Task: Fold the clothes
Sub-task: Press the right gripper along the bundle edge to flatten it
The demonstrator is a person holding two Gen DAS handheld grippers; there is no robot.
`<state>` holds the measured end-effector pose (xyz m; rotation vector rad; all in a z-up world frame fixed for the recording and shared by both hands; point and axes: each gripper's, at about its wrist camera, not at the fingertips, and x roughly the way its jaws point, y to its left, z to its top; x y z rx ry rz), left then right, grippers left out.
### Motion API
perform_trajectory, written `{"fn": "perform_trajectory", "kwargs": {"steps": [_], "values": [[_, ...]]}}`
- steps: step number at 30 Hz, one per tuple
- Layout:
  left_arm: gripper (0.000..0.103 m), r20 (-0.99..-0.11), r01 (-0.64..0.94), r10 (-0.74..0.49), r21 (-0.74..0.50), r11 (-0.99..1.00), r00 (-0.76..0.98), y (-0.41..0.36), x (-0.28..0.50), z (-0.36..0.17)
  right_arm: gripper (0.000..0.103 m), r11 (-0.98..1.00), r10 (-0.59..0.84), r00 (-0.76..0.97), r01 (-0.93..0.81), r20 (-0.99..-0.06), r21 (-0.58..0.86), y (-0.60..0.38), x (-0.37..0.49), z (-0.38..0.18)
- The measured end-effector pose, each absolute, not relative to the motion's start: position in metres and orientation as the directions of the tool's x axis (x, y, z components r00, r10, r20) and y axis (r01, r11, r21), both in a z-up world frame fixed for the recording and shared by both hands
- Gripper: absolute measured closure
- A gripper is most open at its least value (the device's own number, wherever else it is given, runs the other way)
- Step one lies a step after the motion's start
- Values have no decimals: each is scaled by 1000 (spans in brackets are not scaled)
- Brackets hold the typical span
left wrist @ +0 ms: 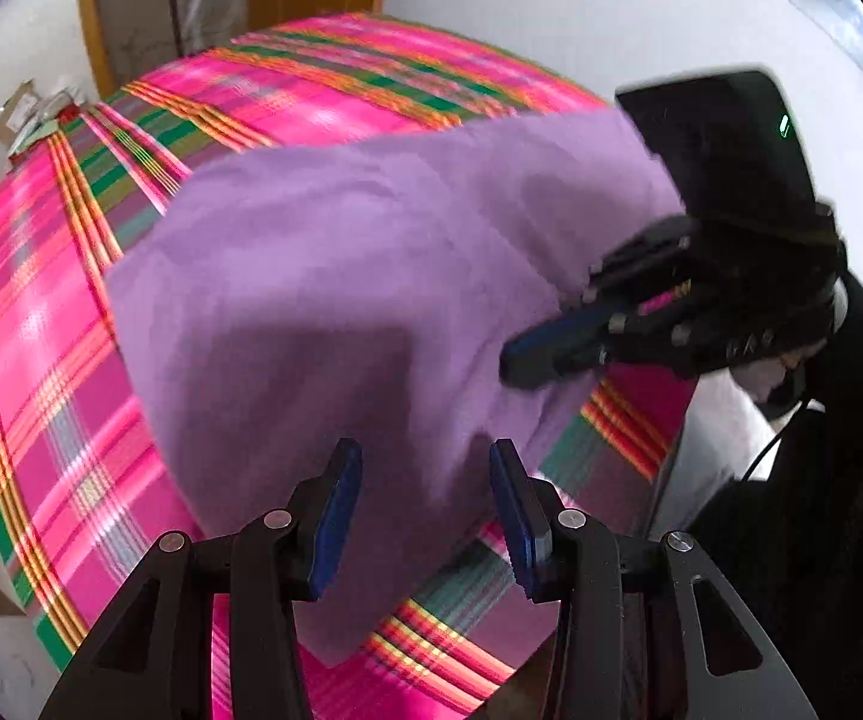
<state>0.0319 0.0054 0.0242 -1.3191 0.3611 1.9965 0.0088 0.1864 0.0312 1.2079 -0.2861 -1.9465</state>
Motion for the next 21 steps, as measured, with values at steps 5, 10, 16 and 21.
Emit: {"fn": "perform_trajectory", "kwargs": {"steps": [5,10,16,21], "values": [[57,-890,-684,399,-151,-714,-221,4,33,20,102,-655,-723,-216,515,-656,552,187,9,33],[57,-858,-659,437,-165,-733,-271,-11,29,38,95,-631,-758,-236,502,-608,591,193,10,42],[57,-856,-538,411,-196,-820,-315,-38,6,38,94,-653,-745,-241,448,-621,610,184,-11,37],[57,-892,-508,368,-195,-839,-264,-36,-2,20,92,-680,-730,-292,395,-618,618,188,-33,45]]}}
